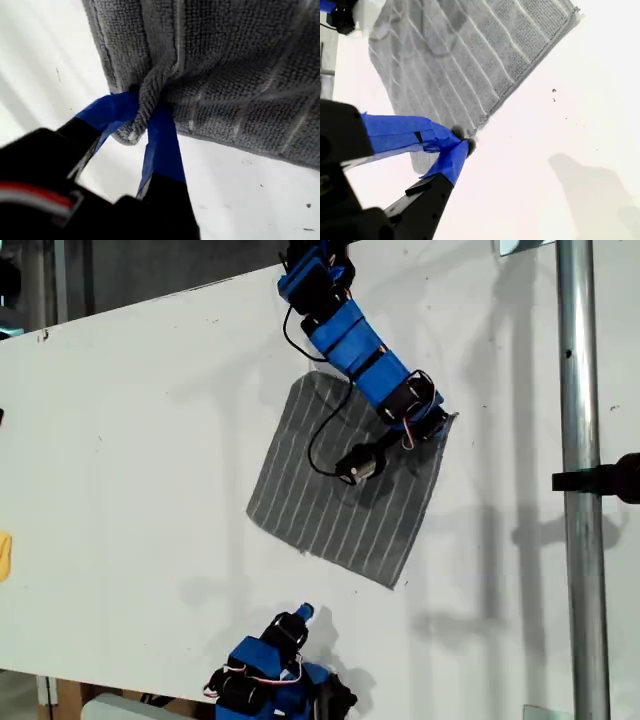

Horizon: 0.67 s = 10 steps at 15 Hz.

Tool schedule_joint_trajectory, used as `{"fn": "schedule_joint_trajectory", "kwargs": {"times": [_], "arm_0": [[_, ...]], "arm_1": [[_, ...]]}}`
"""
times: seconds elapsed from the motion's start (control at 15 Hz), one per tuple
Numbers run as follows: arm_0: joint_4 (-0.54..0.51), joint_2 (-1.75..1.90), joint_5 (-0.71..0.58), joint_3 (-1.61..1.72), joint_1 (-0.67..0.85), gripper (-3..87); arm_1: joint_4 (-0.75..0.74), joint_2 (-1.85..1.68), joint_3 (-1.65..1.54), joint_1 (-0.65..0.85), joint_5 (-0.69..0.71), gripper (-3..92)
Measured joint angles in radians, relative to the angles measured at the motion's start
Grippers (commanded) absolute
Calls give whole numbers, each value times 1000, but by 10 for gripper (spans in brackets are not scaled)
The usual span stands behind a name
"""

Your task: Grasp corners of a towel and fold twice.

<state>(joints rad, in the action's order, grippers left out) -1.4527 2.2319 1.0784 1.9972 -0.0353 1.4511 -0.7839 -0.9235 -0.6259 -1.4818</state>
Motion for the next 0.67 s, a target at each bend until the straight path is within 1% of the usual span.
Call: {"fn": "schedule_joint_trajectory", "kwargs": {"times": [0.13, 0.27, 0.33, 0.4, 0.53, 0.67], "arm_0": [[5, 3, 6, 3, 0, -27], [23, 3, 25, -2, -41, -13], [29, 3, 35, -11, -77, 72], [41, 3, 34, -25, -115, 200], [84, 5, 14, -55, -186, 260], [92, -5, -89, -127, -262, 254]], "arm_1": [[-2, 2, -2, 9, 2, -3], [-2, 2, -8, 26, 14, -3], [-3, 2, -11, 31, 25, -3], [-3, 2, -12, 34, 32, -3], [-9, 2, -14, 35, 38, -3], [-14, 0, -18, 35, 44, -3]]}}
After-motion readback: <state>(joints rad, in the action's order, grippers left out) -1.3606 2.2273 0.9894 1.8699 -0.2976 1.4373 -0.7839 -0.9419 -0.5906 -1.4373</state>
